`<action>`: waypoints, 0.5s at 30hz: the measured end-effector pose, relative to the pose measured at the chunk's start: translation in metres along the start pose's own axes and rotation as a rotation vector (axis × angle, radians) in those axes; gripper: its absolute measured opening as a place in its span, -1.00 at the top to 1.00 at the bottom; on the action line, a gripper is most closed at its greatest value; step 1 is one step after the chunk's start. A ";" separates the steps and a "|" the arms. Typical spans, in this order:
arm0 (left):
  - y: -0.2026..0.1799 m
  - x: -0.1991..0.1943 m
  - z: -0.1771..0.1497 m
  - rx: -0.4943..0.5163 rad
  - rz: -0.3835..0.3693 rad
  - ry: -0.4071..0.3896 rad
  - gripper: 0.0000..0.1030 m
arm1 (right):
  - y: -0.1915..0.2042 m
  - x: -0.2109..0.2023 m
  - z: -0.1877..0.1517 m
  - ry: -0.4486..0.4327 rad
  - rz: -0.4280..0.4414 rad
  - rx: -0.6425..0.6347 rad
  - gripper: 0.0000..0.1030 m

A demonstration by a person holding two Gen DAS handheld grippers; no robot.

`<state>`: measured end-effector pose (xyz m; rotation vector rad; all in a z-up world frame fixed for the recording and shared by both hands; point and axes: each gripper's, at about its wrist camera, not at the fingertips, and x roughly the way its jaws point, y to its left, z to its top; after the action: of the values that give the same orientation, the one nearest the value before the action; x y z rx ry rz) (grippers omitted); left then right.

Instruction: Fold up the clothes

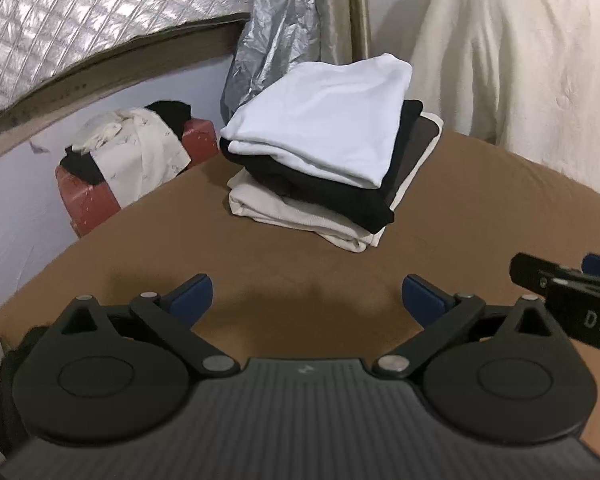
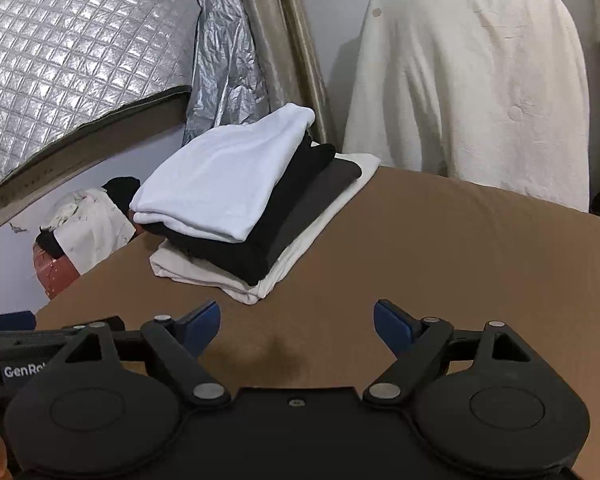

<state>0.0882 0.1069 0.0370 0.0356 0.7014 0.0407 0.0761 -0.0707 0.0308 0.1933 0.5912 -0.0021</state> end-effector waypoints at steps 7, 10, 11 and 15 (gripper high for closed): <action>0.000 0.005 -0.009 0.031 0.023 0.039 -1.00 | 0.001 -0.012 -0.016 -0.040 -0.029 0.050 -0.72; -0.004 0.008 -0.005 0.051 0.051 0.050 -1.00 | -0.003 -0.017 -0.021 -0.051 -0.032 0.068 -0.72; -0.006 0.009 -0.004 0.058 0.060 0.055 -1.00 | -0.005 -0.019 -0.021 -0.051 -0.034 0.075 -0.72; -0.013 0.007 -0.001 0.045 0.062 0.049 -1.00 | -0.012 -0.025 -0.023 -0.061 -0.041 0.098 -0.72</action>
<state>0.0928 0.0939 0.0309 0.0996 0.7497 0.0852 0.0417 -0.0796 0.0238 0.2753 0.5344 -0.0768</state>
